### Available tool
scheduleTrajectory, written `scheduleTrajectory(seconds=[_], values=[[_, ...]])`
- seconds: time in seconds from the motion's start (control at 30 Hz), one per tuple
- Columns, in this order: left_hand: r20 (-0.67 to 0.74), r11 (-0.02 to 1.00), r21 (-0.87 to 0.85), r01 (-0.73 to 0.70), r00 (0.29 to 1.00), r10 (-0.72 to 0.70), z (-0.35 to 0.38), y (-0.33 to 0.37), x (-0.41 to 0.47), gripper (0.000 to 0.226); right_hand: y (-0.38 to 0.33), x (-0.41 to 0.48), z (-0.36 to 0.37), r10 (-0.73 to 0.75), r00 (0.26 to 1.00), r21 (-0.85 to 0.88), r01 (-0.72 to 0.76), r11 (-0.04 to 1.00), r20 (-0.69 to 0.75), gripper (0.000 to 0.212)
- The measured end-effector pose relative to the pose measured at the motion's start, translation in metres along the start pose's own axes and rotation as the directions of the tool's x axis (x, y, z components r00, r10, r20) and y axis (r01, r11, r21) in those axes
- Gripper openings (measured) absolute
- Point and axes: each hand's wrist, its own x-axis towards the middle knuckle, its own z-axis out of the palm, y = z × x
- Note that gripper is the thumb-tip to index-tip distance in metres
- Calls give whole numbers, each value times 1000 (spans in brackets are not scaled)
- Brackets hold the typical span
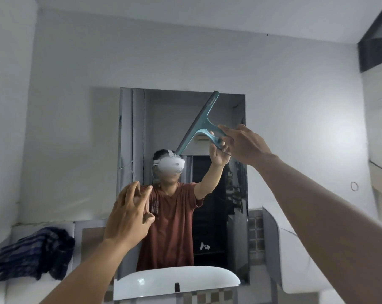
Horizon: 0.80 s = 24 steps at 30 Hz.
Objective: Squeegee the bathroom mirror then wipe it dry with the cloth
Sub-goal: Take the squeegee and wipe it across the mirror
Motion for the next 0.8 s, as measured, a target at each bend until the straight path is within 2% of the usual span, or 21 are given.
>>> scheduleTrajectory(seconds=[0.27, 0.43, 0.67, 0.8], values=[[18, 1000, -13, 1, 1000, 0, -1, -1, 1, 94, 7, -7, -2, 89, 995, 53, -88, 995, -32, 49], [24, 999, -32, -9, 1000, 10, 0, -1, 0, 95, 14, -14, -4, 103, 995, 42, -102, 994, -4, 52], [30, 999, -40, -14, 999, 15, 0, -2, 1, 95, 17, -15, -2, 103, 994, 114, -101, 988, -20, 49], [37, 999, -47, -10, 999, 12, 0, -2, 1, 94, 14, -20, -4, 83, 997, 81, -82, 993, -3, 50]])
